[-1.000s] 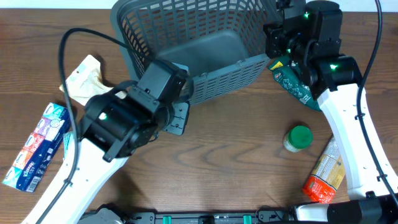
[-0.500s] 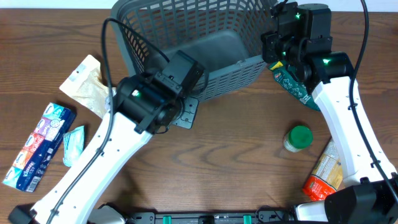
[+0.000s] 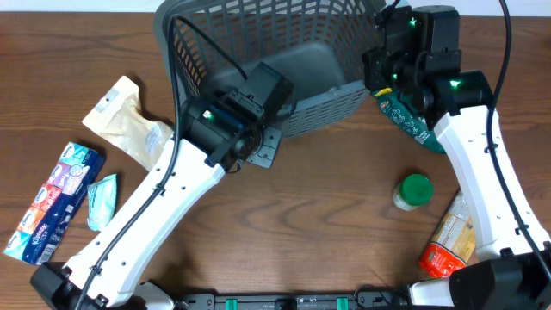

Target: Pack container

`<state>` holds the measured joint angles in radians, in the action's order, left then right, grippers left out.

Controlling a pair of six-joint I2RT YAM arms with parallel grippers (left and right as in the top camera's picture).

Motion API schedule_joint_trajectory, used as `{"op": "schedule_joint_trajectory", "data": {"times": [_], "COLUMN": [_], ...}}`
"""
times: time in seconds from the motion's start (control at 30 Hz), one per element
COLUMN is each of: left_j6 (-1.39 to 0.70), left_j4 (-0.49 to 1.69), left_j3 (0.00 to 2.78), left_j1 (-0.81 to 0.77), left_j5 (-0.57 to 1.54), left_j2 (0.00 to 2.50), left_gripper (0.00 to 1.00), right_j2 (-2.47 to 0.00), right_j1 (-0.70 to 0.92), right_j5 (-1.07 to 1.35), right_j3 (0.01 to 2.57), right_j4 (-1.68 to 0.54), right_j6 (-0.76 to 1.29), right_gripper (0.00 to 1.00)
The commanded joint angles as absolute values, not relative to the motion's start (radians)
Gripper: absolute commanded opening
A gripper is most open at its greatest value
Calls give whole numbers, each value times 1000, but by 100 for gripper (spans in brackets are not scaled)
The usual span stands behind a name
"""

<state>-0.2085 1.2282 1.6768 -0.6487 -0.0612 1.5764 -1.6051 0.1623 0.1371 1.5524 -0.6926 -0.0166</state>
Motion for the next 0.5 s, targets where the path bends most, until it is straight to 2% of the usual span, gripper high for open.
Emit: {"op": "schedule_joint_trajectory", "data": {"times": [0.0, 0.47], "left_j6": [-184, -149], "left_j4": [1227, 1174], "left_j3": [1672, 1672], "left_j1": [-623, -558], "left_j5": [-111, -125], "left_j2": [1583, 1583], "left_gripper": [6, 6], "right_j2": [-1615, -1615], "right_j1": [171, 172], "right_j5": [127, 128], "right_j3": [1537, 1537], "right_j4": [-739, -775], "right_j6": [-24, -24], "right_gripper": [1, 1]}}
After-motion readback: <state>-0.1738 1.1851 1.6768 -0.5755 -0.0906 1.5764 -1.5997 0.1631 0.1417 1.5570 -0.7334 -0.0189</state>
